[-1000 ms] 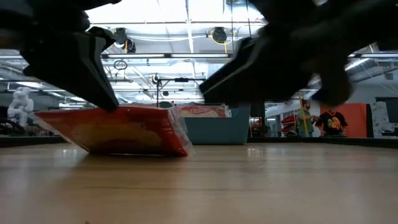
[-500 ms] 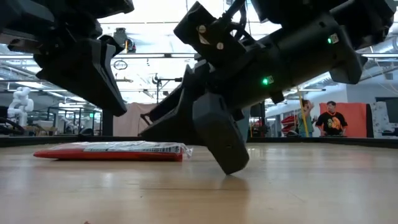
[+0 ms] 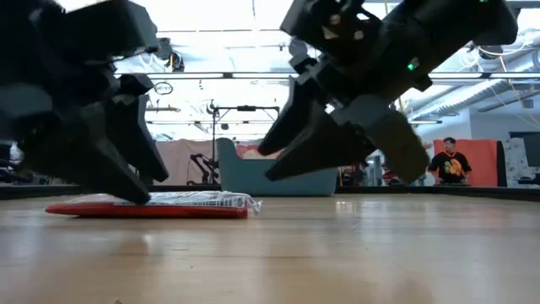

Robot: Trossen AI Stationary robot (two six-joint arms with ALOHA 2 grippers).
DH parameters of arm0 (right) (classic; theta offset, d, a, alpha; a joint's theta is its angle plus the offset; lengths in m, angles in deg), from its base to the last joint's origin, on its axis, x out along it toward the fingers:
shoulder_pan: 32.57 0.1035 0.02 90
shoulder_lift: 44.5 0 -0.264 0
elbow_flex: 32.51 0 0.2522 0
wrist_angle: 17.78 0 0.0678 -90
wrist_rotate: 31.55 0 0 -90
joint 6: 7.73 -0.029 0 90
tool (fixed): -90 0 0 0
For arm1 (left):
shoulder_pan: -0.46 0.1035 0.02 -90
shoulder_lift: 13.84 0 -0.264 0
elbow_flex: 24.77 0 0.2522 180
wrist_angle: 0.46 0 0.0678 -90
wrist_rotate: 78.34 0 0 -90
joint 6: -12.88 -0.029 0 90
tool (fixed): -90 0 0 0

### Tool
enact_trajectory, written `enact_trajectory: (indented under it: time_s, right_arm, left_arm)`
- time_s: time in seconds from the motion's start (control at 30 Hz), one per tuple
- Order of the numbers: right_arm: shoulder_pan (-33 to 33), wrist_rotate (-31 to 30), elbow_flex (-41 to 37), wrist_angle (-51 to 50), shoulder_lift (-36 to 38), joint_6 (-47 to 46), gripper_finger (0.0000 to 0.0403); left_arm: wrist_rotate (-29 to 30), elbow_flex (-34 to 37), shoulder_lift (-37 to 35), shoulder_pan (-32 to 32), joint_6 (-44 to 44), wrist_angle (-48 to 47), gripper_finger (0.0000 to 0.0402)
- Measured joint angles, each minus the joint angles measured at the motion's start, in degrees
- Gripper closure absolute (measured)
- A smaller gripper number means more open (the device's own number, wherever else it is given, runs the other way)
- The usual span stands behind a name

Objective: Sort popcorn bags into baskets
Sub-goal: Put the red popcorn bag into the blue bin

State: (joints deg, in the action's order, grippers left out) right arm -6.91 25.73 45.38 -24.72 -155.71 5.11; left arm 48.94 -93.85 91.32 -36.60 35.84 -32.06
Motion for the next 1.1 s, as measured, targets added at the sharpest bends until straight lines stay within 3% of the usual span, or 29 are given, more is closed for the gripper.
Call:
enact_trajectory:
  time_s: [0.13, 0.27, 0.37, 0.53, 0.6, 0.9, 1.03, 1.1]
  right_arm:
    - [0.46, -0.15, -3.0, 1.01, 2.77, -0.62, 0.0216]
    - [0.69, 0.04, -6.59, 3.19, 3.83, -2.14, 0.0215]
    - [0.66, 0.12, -9.24, 7.24, 3.8, -1.3, 0.0215]
    - [0.6, 3.01, -11.79, 14.2, 3.08, 1.17, 0.0215]
    - [0.58, 2.94, -11.95, 15.8, 3.2, 1.47, 0.0215]
    - [0.41, 2.77, -12.09, 17.14, 2.27, 13.5, 0.0194]
    - [-0.9, 2.78, -12.0, 25.06, -0.08, 19.09, 0.0156]
    - [-2.25, 6.36, -11.5, 30.21, -2.5, 21.95, 0.014]
  left_arm:
    - [1.34, 1.16, 1.01, 0.19, 0.24, 1.2, 0.0163]
    - [1.32, 1.19, 2.32, 0.92, 0.68, 0.96, 0.0175]
    - [-1.29, 1.03, 3.8, 2.06, -1.14, 1.67, 0.022]
    - [-2.12, 0.99, 4.13, 2.83, -2.33, 2.13, 0.0352]
    - [-1.12, 1.1, 3.83, 2.84, -3.42, 1.88, 0.0386]
    - [-3.1, -0.32, 0.78, 3.45, -4.56, 0.88, 0.0398]
    - [-5.82, -0.59, -3.05, 3.7, -4.87, 1.68, 0.0399]
    - [-6.33, -0.43, -3.98, 3.77, -5.27, 0.8, 0.0399]
